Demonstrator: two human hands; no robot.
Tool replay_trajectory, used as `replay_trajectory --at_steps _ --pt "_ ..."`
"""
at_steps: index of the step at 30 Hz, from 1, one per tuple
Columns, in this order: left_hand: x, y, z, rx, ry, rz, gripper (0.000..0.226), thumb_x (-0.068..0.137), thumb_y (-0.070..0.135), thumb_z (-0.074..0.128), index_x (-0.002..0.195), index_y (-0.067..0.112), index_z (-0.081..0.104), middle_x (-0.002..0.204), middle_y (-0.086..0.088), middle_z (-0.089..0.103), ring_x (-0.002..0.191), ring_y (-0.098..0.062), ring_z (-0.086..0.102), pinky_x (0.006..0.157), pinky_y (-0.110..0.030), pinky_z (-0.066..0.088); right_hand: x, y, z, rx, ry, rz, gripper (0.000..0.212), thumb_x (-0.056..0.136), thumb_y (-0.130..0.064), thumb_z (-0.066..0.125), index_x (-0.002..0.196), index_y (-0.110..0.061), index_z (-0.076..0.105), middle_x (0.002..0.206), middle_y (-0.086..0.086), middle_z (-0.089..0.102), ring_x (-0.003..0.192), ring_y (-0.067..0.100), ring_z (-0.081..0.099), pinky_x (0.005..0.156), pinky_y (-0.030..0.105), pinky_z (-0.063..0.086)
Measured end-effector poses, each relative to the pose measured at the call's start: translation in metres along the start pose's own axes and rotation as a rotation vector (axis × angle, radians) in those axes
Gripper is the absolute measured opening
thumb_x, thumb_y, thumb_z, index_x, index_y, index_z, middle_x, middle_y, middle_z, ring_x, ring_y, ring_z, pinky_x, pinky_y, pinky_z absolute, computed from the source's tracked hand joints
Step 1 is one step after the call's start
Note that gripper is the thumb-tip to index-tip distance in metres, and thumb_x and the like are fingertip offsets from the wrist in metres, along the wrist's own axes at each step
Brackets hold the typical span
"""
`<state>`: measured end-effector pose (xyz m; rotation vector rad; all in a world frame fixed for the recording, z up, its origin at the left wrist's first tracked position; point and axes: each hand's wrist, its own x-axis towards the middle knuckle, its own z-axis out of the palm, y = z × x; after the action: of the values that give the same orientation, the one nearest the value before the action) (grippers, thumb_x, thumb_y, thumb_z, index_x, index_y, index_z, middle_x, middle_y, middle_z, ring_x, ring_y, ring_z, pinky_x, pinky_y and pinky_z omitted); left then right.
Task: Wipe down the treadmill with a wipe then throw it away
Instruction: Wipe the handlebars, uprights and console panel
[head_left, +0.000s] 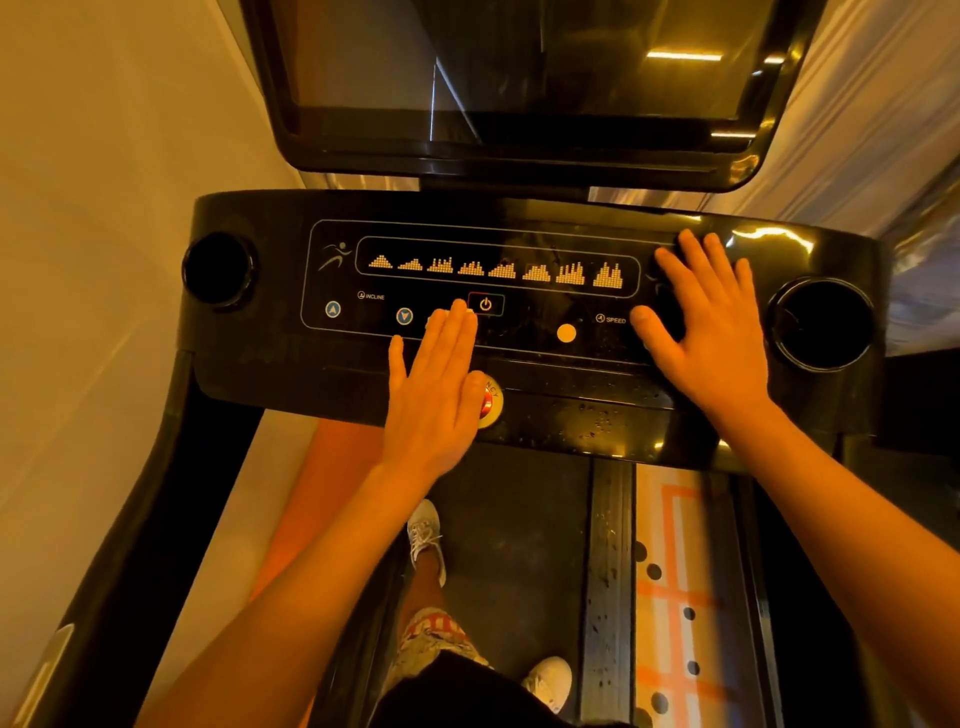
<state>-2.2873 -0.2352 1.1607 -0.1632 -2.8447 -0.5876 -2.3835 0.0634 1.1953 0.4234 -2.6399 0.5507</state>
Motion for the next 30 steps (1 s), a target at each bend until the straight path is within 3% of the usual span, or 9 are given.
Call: replay_trajectory --at_steps 8,25,30 --pt "0.026 0.008 -0.011 0.009 -0.024 -0.041 0.062 0.104 0.052 0.003 0.161 0.030 -0.004 0.169 0.011 -0.010 0.155 -0.007 -0.013 0.122 -0.043 -0.016 0.001 0.000 0.000 0.001 0.004 -0.002 0.069 0.101 -0.063 0.038 0.157 -0.023 0.038 0.169 0.005 0.025 0.158 0.024 0.013 0.127 0.051 0.006" --pt "0.111 0.040 -0.012 0.032 0.029 -0.011 0.064 0.107 0.044 0.020 0.164 0.019 0.006 0.172 -0.001 -0.001 0.158 -0.019 -0.003 0.123 -0.057 -0.005 0.000 0.000 0.001 -0.002 0.010 0.005 0.067 0.101 -0.061 0.039 0.156 -0.023 0.039 0.168 0.005 0.027 0.158 0.024 0.013 0.127 0.049 0.006" --pt "0.100 0.045 -0.005 0.014 0.044 -0.028 0.063 0.110 0.041 0.024 0.165 0.019 0.004 0.172 0.000 -0.003 0.158 -0.019 -0.006 0.122 -0.051 -0.009 0.000 0.000 0.001 -0.006 0.013 0.007 0.066 0.102 -0.060 0.040 0.156 -0.022 0.039 0.168 0.005 0.027 0.158 0.024 0.013 0.128 0.050 0.007"
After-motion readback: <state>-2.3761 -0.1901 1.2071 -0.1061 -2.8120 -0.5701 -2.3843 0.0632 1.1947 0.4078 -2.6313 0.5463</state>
